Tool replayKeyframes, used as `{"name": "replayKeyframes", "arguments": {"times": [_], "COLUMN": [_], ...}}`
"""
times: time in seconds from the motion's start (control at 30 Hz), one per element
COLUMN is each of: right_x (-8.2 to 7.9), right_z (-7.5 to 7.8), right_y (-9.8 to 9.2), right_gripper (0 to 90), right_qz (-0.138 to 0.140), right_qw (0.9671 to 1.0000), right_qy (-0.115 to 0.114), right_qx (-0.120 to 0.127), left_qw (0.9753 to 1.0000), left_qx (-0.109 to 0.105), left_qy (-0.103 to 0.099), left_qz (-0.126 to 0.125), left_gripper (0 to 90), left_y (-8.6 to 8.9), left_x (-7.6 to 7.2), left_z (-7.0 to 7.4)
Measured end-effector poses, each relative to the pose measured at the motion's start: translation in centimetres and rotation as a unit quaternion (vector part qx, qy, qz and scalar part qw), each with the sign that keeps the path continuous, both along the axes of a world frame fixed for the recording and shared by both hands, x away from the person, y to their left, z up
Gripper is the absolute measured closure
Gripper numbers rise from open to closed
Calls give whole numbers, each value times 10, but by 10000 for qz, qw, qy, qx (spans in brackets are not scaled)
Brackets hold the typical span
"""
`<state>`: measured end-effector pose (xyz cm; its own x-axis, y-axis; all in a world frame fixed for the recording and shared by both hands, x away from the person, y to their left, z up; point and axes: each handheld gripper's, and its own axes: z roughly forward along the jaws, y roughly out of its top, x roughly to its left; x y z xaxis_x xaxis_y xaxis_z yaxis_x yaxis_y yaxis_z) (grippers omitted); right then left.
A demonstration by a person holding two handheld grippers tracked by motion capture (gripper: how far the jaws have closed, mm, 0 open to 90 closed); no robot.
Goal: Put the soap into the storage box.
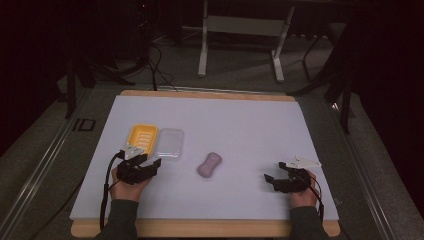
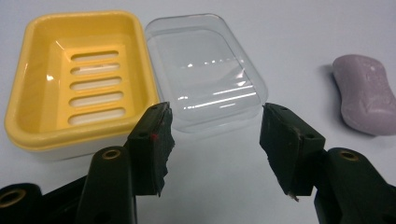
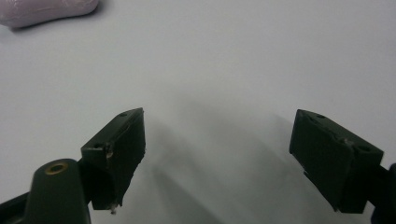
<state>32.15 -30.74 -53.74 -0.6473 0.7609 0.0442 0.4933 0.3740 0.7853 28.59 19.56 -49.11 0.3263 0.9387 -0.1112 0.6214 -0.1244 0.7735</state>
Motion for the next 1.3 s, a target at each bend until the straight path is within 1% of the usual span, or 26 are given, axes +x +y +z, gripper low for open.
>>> {"name": "replayKeyframes", "arguments": {"times": [0.27,0.33,0.43,0.5,0.57,0.6,0.63,0.73,0.8,0.87,0.9,1.03,1.1,1.3], "right_x": [0,0,0,1,0,0,0,-1,-1,-1,-2,-2,-2,-2], "right_z": [0,0,0,0,0,0,0,1,1,1,1,1,1,1], "right_y": [-1,0,-1,-2,-2,-2,-2,-3,-4,-4,-4,-4,-4,-4], "right_gripper": [180,180,180,180,179,179,180,179,179,179,180,180,180,179], "right_qz": [26,27,31,20,20,20,41,46,37,37,41,50,70,66], "right_qw": [10000,10000,10000,10000,10000,10000,9999,9999,9998,9998,9998,9998,9998,9997], "right_qy": [20,26,23,14,13,13,-19,-63,-60,-63,-72,-75,-76,-74], "right_qx": [31,20,34,62,73,73,99,145,192,203,203,204,194,201], "left_qw": [10000,10000,10000,10000,9999,9999,9998,9998,9997,9997,9996,9995,9993,9988], "left_qx": [-30,-18,11,12,57,57,25,2,34,34,83,92,158,237], "left_qy": [-37,-9,-1,8,6,6,11,44,51,51,81,104,145,227], "left_qz": [20,-36,-51,-79,-149,-149,-201,-213,-235,-235,-267,-287,-319,-350], "left_gripper": [442,446,446,446,446,448,453,460,461,461,461,461,461,460], "left_y": [-5,-8,-10,-12,-16,-16,-16,-19,-21,-21,-24,-27,-30,-34], "left_x": [4,5,7,9,13,13,15,20,23,23,26,29,31,36], "left_z": [13,17,19,21,25,25,26,32,35,35,38,39,39,39]}}
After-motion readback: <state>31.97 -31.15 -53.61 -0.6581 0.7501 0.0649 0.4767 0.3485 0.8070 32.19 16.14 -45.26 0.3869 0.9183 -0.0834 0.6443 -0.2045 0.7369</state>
